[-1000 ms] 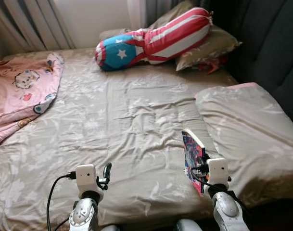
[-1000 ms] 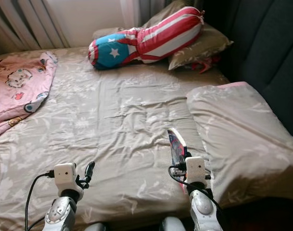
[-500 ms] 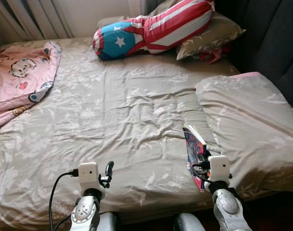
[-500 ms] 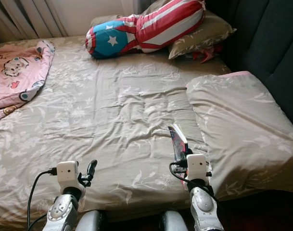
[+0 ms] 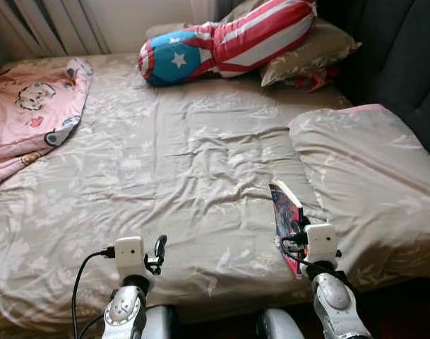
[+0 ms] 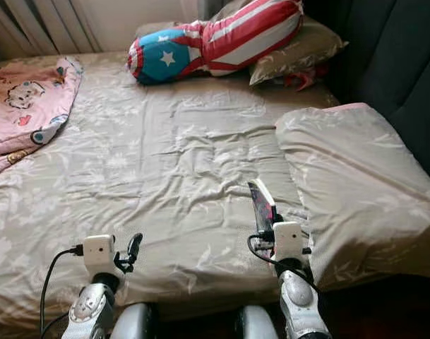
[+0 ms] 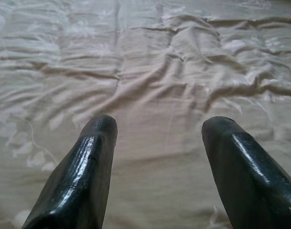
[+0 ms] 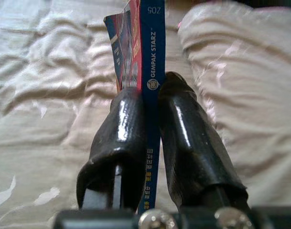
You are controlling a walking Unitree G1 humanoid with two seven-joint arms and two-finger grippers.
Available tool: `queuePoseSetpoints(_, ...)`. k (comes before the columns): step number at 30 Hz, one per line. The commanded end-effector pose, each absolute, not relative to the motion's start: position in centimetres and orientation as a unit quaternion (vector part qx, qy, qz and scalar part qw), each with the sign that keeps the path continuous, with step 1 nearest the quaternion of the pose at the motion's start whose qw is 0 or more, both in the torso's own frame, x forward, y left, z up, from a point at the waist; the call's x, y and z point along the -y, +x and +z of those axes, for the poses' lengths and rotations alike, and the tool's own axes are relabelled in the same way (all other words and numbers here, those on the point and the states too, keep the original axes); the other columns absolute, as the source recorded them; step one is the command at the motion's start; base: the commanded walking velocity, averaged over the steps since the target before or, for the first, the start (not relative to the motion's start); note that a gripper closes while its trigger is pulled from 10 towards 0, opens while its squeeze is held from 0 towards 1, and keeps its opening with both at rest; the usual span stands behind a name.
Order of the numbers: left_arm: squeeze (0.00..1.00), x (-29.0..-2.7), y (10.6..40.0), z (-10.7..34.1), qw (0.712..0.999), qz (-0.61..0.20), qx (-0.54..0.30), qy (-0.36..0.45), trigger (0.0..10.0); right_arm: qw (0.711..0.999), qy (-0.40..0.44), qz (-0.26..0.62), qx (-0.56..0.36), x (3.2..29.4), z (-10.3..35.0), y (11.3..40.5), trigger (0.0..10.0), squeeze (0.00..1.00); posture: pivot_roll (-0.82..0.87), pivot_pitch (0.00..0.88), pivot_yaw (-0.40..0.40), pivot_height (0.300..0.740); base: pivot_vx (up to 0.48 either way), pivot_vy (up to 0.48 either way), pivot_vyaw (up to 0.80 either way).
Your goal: Clean up the room
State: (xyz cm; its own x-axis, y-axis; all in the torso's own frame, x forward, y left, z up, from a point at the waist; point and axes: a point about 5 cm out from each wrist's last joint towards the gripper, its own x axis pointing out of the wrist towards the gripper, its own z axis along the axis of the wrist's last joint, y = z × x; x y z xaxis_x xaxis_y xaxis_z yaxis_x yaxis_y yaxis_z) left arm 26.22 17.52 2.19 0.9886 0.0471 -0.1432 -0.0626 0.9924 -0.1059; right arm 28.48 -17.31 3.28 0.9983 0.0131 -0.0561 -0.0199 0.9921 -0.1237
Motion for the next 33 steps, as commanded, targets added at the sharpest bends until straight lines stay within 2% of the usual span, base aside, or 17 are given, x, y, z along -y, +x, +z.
queuePoseSetpoints(1, 0.00, -17.7, 26.0, 1.8, 0.995, 0.034, -0.079, -0.058, 10.0, 0.997, -0.067, -0.003, 0.035, 17.5, 5.5, 29.3, 10.0, 0.00, -0.21, 0.147, 0.016, 0.625, 0.000, 0.000, 0.00)
queuePoseSetpoints(9, 0.00, -17.6, 26.0, 1.7, 0.994, 0.035, -0.081, -0.059, 10.0, 0.996, -0.074, 0.005, 0.039, 17.2, 5.7, 29.6, 10.0, 0.00, -0.19, 0.149, 0.014, 0.625, 0.000, 0.000, 0.00)
queuePoseSetpoints(23, 0.00, -18.2, 26.1, 1.6, 0.994, 0.039, -0.081, -0.058, 10.0, 0.989, -0.133, 0.032, 0.056, 16.6, 6.3, 29.9, 10.0, 0.00, -0.20, 0.155, 0.013, 0.625, 0.000, 0.000, 0.00)
queuePoseSetpoints(33, 0.00, -18.3, 26.1, 1.6, 0.994, 0.041, -0.081, -0.058, 10.0, 0.983, -0.165, 0.041, 0.070, 16.6, 6.9, 30.1, 10.0, 0.00, -0.19, 0.158, 0.013, 0.625, 0.253, 0.000, 0.00)
